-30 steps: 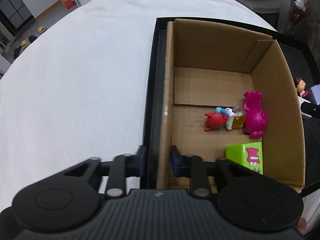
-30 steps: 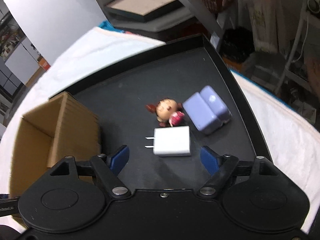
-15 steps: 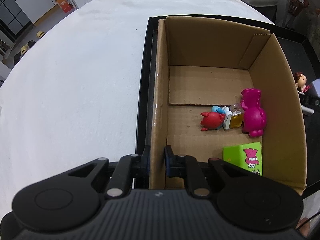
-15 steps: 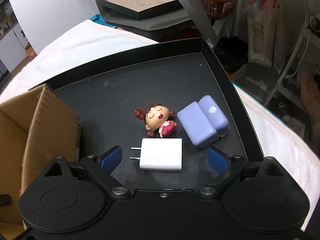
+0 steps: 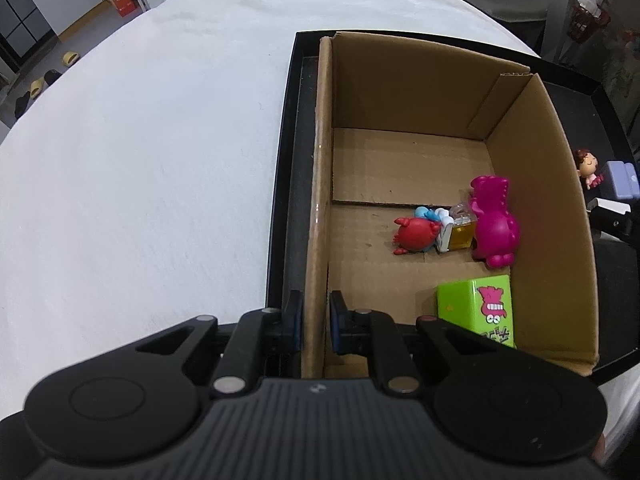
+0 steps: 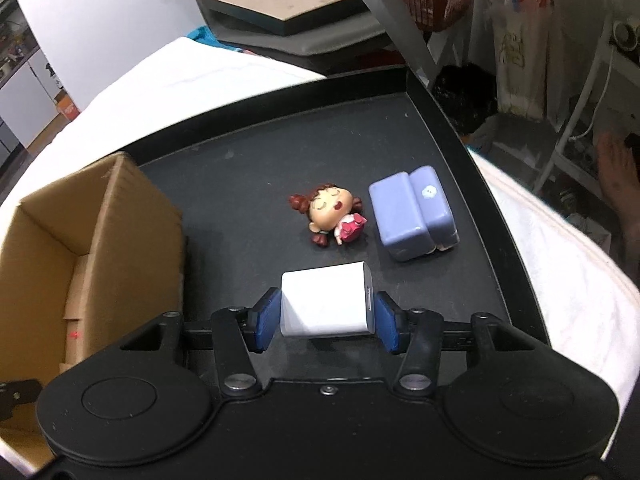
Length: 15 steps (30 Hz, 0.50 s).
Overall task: Organize rigid objects
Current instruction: 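Move the right gripper to the white charger and close on it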
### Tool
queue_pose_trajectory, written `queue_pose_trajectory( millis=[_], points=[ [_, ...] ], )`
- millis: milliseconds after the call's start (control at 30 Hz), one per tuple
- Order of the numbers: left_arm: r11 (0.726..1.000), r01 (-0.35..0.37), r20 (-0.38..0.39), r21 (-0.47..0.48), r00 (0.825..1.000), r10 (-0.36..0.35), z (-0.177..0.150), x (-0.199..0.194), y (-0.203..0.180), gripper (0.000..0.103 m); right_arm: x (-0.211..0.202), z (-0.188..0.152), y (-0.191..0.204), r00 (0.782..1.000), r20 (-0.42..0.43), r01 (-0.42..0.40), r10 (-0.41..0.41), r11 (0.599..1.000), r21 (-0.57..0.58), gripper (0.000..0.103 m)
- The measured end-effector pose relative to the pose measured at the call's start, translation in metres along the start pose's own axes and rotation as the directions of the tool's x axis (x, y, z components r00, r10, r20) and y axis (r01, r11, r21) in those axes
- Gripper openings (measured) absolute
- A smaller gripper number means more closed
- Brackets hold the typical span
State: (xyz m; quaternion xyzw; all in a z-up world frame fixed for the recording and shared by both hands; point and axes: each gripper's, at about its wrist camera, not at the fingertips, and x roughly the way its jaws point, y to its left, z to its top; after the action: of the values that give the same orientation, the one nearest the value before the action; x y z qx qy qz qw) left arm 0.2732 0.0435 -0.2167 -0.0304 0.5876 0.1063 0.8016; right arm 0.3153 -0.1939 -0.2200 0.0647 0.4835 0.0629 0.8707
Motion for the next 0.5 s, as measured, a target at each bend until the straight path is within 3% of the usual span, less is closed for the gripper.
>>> queue_pose_trajectory(
  millis=[500],
  points=[
    [0.993, 0.095, 0.017, -0.064, 0.995, -0.094, -0.010, -0.020, 0.016, 0.014, -0.055, 0.015, 0.038, 0.996, 0.059, -0.057, 0.061, 0.996, -0.067, 0.049]
  ],
)
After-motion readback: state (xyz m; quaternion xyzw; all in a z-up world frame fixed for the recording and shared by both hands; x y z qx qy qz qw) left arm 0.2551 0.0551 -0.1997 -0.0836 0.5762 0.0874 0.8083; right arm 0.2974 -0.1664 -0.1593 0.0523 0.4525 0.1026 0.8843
